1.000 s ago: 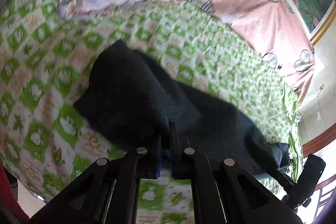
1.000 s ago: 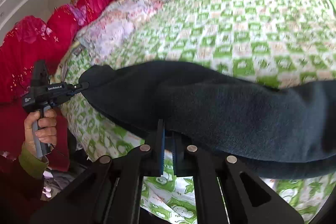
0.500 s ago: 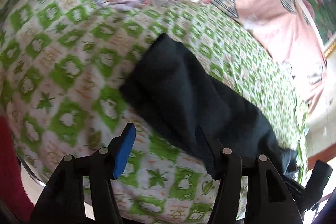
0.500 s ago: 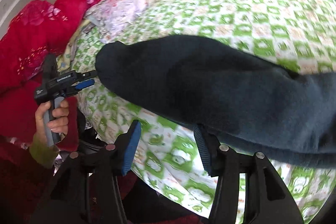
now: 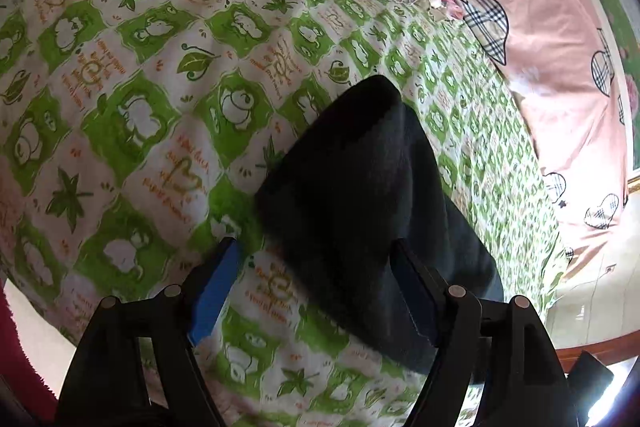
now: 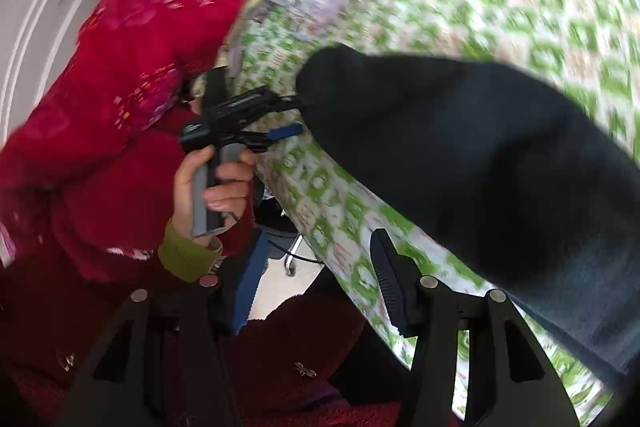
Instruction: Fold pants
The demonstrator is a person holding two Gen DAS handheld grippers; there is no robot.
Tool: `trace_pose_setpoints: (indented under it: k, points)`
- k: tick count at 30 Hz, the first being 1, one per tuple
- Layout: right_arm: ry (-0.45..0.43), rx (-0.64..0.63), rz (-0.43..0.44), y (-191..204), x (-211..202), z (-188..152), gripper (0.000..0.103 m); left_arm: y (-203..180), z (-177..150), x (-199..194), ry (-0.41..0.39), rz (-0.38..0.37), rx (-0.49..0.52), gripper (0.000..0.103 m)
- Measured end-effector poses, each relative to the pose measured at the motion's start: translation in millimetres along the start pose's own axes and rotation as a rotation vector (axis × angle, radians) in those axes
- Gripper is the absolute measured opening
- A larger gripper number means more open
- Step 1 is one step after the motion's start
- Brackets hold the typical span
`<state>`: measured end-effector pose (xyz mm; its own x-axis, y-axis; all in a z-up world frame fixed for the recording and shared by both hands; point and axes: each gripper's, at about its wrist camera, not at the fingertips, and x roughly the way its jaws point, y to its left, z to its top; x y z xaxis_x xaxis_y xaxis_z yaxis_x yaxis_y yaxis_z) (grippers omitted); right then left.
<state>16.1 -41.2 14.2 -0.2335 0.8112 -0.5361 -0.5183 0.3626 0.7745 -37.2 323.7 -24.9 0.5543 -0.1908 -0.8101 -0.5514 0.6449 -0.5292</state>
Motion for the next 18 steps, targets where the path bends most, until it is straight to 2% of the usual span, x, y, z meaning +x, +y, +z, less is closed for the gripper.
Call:
trace_pose_setpoints:
  k: [4, 7, 9, 12, 16, 18]
  points:
    - [-0.122, -0.035, -0.207, -19.9, -12.3, 36.2, 0.055, -2.6, 6.6, 8.9, 0.000, 0.016, 0.009, 0.077]
    - [-0.151, -0.032, -0.294, -51.2, -4.0, 74.2, 0.050, -4.6, 5.9, 11.3, -0.016, 0.019, 0.022, 0.077]
    - [-0.101, -0.025, -0.341, -72.2, 13.8, 98.9, 0.044, -6.1, 5.8, 12.4, -0.023, 0.020, 0.038, 0.076]
    - [0.010, -0.025, -0.378, -97.6, 47.6, 116.5, 0.043, -4.7, 3.1, 12.9, -0.030, 0.022, 0.057, 0.074]
    - [0.166, -0.060, -0.378, -113.4, 86.1, 111.7, 0.041, -5.4, 2.9, 17.1, -0.044, 0.020, 0.072, 0.072]
    - [0.174, -0.132, -0.408, -106.5, 93.6, 105.4, 0.041, -10.3, 3.5, 21.7, -0.063, 0.042, 0.096, 0.070]
